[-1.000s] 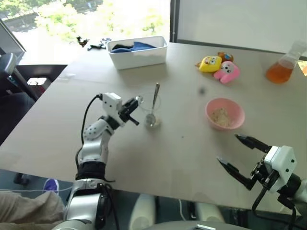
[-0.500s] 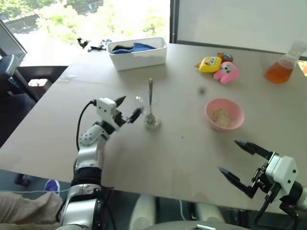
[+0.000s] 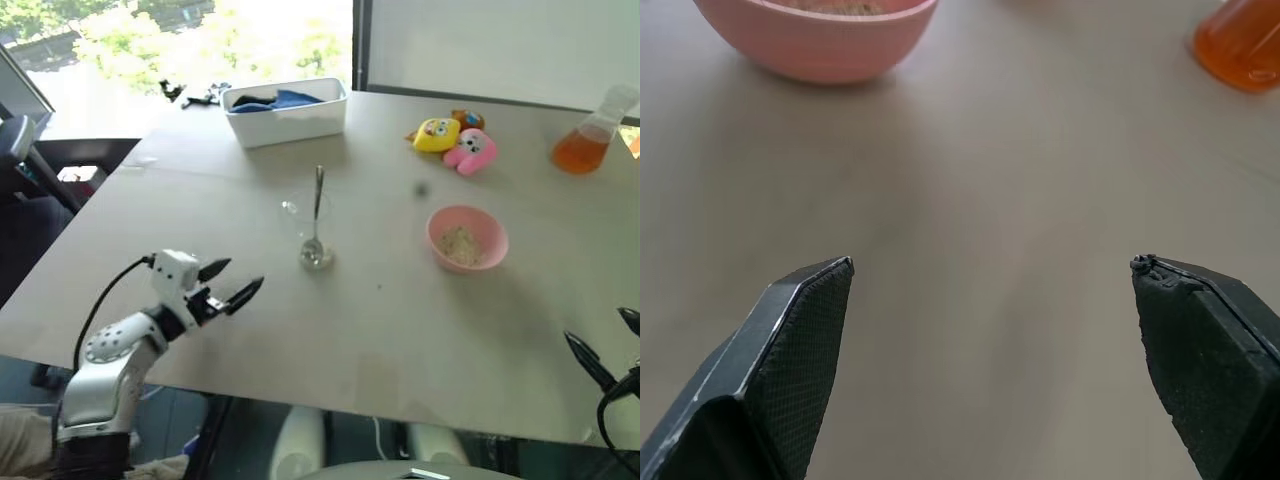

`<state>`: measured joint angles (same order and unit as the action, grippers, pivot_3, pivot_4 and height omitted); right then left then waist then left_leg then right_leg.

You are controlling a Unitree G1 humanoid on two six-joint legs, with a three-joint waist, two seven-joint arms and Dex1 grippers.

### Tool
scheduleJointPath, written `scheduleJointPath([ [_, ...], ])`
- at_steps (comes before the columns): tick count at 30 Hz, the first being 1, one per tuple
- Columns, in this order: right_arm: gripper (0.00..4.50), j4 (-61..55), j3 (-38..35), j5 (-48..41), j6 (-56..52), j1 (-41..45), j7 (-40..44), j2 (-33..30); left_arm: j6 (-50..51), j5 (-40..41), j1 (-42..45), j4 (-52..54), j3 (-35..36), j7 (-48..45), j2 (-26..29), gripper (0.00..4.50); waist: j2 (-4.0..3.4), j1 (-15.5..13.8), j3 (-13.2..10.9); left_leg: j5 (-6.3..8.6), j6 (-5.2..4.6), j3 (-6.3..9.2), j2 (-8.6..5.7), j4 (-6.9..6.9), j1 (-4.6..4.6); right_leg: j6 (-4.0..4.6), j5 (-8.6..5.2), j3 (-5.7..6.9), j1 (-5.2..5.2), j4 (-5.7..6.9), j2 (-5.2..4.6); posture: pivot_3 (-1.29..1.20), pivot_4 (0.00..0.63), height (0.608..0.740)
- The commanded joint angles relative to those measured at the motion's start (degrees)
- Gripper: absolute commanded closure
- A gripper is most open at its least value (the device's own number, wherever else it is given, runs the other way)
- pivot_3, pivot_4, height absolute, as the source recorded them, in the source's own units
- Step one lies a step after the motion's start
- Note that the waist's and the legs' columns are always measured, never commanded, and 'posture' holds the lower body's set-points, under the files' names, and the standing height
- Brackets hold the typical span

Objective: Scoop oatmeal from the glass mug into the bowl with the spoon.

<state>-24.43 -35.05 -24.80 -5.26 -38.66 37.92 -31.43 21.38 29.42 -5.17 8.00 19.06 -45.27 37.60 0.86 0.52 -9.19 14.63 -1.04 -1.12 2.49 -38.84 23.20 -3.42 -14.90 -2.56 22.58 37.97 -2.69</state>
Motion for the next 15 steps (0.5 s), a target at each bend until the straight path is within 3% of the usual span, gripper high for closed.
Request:
scheduleJointPath([
  [1, 0.0, 0.59, -3.46, -1.13, -1.24, 1.48, 0.46, -1.87, 2.58, 3.21, -1.11, 2.48, 4.62, -1.19, 2.24, 0.08, 0.0, 0.05, 0.0, 0.0, 0.0, -0.06, -0.01, 0.1, -0.13, 0.0, -0.01, -0.13, -0.02, -0.01, -0.02, 0.0, 0.15, 0.74],
  [4, 0.0, 1.95, -3.6, -1.38, -2.41, 3.92, 0.8, -3.43, 4.38, 5.34, -2.18, 4.96, 5.55, -2.1, 2.76, 0.08, 0.02, 0.13, -0.01, 0.0, -0.01, -0.22, -0.03, 0.17, -0.28, -0.02, -0.01, -0.3, -0.03, -0.02, -0.04, 0.0, 0.15, 0.74],
  [9, 0.0, 4.39, -2.21, -1.86, -0.95, 4.06, 10.2, -8.17, 6.03, 6.26, -8.24, 11.35, 4.09, -7.14, 5.08, 0.08, 0.07, 0.14, 0.0, 0.0, -0.01, -0.31, -0.11, 0.43, -0.33, -0.01, -0.02, -0.41, 0.02, -0.12, -0.03, 0.0, 0.15, 0.74],
  [15, 0.0, 8.69, -4.21, -4.22, -1.38, 6.89, 16.94, -12.52, 7.36, 7.31, -9.49, 14.0, 5.21, -7.57, 6.01, 0.08, 0.07, -0.11, -0.01, 0.01, 0.0, -0.27, -0.17, 0.6, -0.34, 0.09, -0.09, -0.3, 0.03, -0.18, 0.02, 0.0, 0.15, 0.74],
])
